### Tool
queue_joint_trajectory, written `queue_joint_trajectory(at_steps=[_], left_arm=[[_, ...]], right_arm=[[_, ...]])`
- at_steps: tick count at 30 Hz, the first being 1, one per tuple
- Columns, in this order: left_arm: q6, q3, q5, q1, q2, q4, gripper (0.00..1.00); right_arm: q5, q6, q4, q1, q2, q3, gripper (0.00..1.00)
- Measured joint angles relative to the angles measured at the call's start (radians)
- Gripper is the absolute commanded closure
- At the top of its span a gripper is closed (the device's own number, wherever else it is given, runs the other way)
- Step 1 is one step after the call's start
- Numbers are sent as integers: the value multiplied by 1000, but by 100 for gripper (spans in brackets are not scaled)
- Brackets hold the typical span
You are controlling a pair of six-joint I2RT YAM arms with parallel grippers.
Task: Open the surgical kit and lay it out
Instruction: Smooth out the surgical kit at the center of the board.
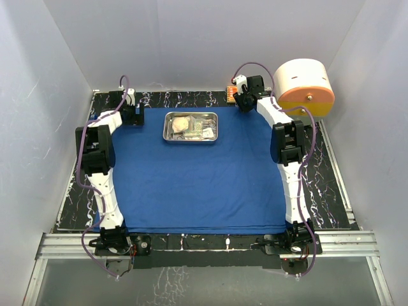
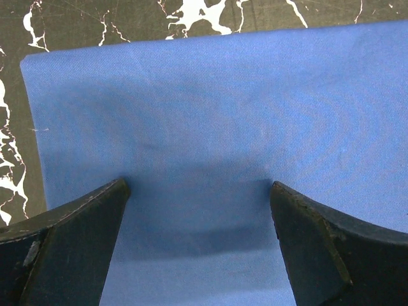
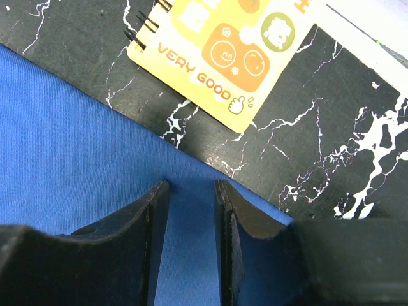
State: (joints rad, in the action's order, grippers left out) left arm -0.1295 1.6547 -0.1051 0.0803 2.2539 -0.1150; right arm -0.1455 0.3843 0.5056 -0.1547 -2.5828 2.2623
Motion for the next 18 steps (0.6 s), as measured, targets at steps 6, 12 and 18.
queue_joint_trajectory(at_steps=[6,12,18], left_arm=[[-1,-21,-11,0,-14,13,7],[-27,-5,-47,2,-22,-36,4],[-57,14,-75,2,-48,-88,1]], right_arm=[[0,2,-15,4,16,-23,53],[-8,-14,10,11,38,-39,46],[-30,-26,103,10,90,-66,38]])
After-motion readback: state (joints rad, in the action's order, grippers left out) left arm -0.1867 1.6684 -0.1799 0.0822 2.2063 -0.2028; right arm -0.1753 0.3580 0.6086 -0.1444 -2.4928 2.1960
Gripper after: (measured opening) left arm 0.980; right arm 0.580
